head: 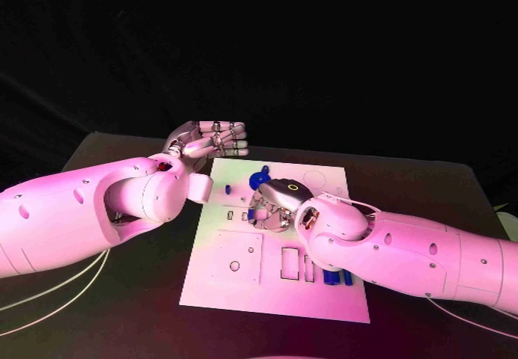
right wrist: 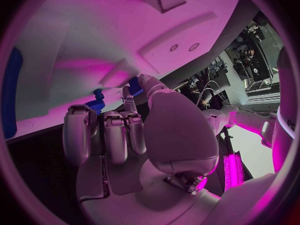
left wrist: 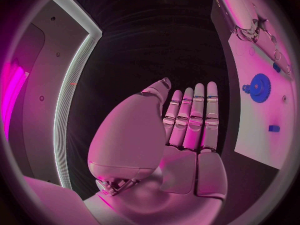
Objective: Assemble the parts on the task board
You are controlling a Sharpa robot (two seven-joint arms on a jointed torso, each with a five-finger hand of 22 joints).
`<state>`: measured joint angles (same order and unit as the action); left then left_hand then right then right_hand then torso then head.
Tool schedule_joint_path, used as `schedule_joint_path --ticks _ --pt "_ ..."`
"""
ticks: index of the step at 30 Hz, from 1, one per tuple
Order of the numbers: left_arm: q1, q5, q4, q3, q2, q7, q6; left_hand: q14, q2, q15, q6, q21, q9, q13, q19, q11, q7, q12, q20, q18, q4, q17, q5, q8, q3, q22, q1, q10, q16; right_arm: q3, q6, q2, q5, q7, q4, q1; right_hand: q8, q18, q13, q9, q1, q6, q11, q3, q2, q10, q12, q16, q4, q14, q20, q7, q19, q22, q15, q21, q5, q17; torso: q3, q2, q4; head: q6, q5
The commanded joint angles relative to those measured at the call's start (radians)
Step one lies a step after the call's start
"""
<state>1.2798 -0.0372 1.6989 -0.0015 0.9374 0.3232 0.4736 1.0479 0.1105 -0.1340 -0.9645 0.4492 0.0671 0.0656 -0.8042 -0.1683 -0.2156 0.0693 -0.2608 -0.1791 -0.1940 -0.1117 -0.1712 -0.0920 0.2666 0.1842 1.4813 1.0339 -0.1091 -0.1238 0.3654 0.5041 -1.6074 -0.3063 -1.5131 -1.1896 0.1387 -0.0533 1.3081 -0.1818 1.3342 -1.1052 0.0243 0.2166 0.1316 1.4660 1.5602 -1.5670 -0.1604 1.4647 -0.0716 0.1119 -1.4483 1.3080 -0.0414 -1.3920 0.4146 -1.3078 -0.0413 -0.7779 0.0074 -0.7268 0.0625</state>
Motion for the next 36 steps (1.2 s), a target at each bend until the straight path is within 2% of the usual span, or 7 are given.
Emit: schedule_joint_path --ticks 1,11,18,20,25,36 --pt "0.001 0.004 0.002 0.001 -0.001 0.002 -0.020 0.007 0.000 -0.002 -0.004 0.004 -0.001 -0.001 0.007 -0.004 -0.001 -0.005 -0.003 -0.001 0.003 -0.001 0.004 0.002 0.000 0.001 0.010 -0.002 0.005 -0.002 -0.005 0.000 -0.017 -0.017 0.002 0.003 -0.007 0.002 0.245 0.001 -0.005 0.011 0.009 -0.006 0.004 0.090 -0.007 -0.004 -0.001 0.106 -0.002 0.000 0.003 0.081 0.008 0.007 0.006 -0.263 0.0003 0.000 -0.0001 0.000 -0.001" --pt "0.001 0.004 0.002 0.001 -0.001 0.001 -0.020 0.006 0.000 -0.002 -0.004 0.005 -0.001 -0.001 0.008 -0.004 -0.001 -0.005 -0.004 -0.001 0.004 -0.001 0.004 0.003 0.000 0.001 0.010 -0.003 0.006 -0.002 0.004 0.000 -0.016 -0.017 0.003 0.003 -0.018 0.000 0.235 0.005 -0.019 0.029 0.016 -0.014 0.012 0.080 -0.017 -0.004 -0.006 0.106 -0.007 0.009 0.009 0.073 0.014 0.017 0.002 -0.263 0.0000 0.000 0.0000 0.001 -0.002" --pt "0.001 0.004 0.001 0.001 -0.001 -0.002 -0.021 0.006 0.000 -0.002 -0.004 0.005 -0.001 -0.001 0.008 -0.004 -0.001 -0.005 -0.004 -0.001 0.004 -0.001 0.004 0.004 0.000 0.001 0.010 -0.003 0.007 -0.002 0.018 0.000 -0.009 -0.008 0.004 0.003 -0.030 -0.002 0.231 0.008 -0.055 0.046 0.025 -0.045 0.024 0.077 -0.021 -0.004 -0.025 0.106 -0.015 0.017 0.012 0.070 0.023 0.025 -0.071 -0.263 0.0002 0.000 0.0000 0.000 -0.003" --pt "0.001 0.004 0.001 0.001 -0.002 -0.002 -0.021 0.006 0.000 -0.002 -0.004 0.005 -0.001 -0.001 0.008 -0.004 -0.001 -0.005 -0.004 -0.001 0.004 -0.001 0.004 0.004 0.000 0.001 0.010 -0.003 0.007 -0.002 0.021 0.000 -0.008 -0.006 0.004 0.003 -0.032 -0.002 0.229 0.008 -0.074 0.049 0.027 -0.068 0.030 0.075 -0.023 -0.004 -0.038 0.106 -0.018 0.018 0.013 0.069 0.024 0.027 -0.103 -0.263 0.0003 0.000 -0.0001 0.000 -0.004" --pt "0.001 0.004 0.001 0.001 -0.001 -0.002 -0.021 0.006 0.000 -0.002 -0.004 0.005 -0.001 -0.001 0.008 -0.004 -0.001 -0.005 -0.004 -0.001 0.004 -0.001 0.004 0.004 0.000 0.001 0.010 -0.003 0.007 -0.002 0.038 0.002 -0.005 -0.003 0.004 0.003 -0.038 -0.003 0.224 0.008 -0.090 0.060 0.029 -0.123 0.029 0.070 -0.028 -0.004 -0.067 0.106 -0.021 0.020 0.014 0.068 0.027 0.032 -0.142 -0.263 0.0004 0.000 -0.0005 0.001 -0.003" --pt "0.001 0.005 0.000 0.001 0.000 -0.007 -0.022 0.006 0.000 -0.002 -0.004 0.005 -0.001 -0.001 0.008 -0.004 -0.001 -0.005 -0.004 -0.001 0.004 -0.001 0.004 0.004 0.000 0.001 0.010 -0.003 0.007 -0.002 0.068 0.014 -0.009 -0.007 -0.004 0.003 -0.045 -0.005 0.217 0.009 -0.076 0.074 0.032 -0.158 0.025 0.063 -0.035 -0.004 -0.080 0.106 -0.022 0.024 0.019 0.061 0.029 0.042 -0.142 -0.263 0.0001 0.000 0.0011 0.003 -0.005"
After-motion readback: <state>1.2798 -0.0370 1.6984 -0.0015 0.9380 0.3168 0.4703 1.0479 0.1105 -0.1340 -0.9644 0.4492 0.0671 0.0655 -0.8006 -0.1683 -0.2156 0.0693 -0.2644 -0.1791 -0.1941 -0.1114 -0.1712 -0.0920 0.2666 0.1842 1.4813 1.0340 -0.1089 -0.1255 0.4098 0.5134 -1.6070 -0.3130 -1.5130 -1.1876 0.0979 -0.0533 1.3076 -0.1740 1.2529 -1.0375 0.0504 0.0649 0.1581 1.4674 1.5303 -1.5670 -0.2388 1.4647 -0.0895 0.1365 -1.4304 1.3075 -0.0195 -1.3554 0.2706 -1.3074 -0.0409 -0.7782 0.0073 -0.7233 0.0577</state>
